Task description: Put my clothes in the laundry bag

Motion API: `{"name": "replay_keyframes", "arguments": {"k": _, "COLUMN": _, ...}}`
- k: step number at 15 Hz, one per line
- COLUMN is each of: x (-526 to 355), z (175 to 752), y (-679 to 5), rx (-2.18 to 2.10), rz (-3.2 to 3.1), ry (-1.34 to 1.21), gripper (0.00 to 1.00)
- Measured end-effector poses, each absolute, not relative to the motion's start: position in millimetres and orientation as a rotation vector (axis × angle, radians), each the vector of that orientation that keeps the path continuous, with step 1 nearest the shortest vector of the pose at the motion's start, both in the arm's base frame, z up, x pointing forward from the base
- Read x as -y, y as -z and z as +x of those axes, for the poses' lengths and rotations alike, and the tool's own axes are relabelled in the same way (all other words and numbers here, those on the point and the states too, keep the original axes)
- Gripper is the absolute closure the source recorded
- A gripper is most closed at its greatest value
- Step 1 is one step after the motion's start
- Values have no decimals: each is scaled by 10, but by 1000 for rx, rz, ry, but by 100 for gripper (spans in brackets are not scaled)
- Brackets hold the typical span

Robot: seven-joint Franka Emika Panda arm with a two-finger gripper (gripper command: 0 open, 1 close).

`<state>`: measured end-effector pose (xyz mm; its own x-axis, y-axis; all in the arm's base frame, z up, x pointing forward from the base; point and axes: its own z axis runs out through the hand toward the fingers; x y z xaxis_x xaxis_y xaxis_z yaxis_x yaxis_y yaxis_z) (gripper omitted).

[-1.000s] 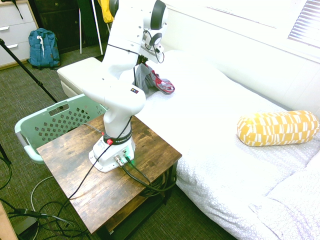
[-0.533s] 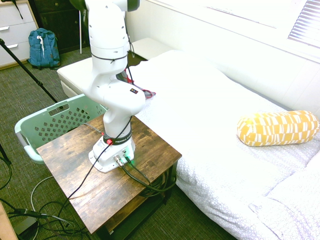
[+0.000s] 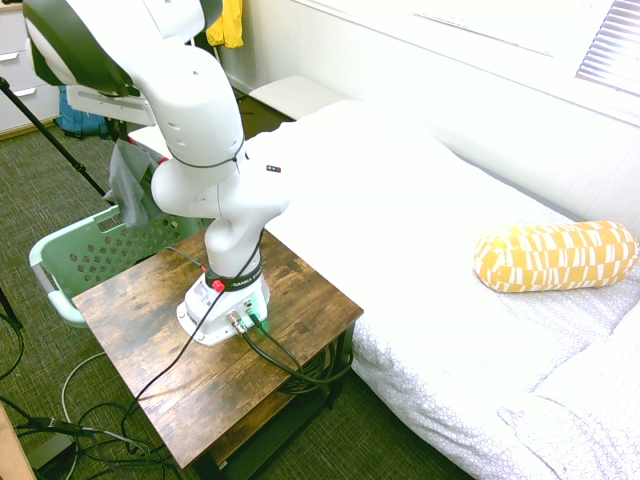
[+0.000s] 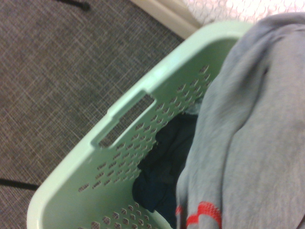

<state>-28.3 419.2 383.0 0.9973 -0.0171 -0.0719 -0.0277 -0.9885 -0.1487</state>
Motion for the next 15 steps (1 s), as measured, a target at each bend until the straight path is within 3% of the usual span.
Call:
{"name": "replay_keyframes", "arguments": {"k": 3, "x": -4064, "z": -392, "y": -3681, "rx": -45, "rz": -3020, "ry": -76, "gripper": 100}}
{"name": "replay_keyframes", "arguments": {"k": 4, "x": -4064, "z": -367, "y": -3622, "rx": -52, "rz": -3031, "ry": -87, "gripper": 0}}
{"name": "replay_keyframes", "arguments": {"k": 15, "x": -4133, "z": -149, "y": -3281, "rx": -62, "rz": -3106, "ry": -43, "gripper": 0}}
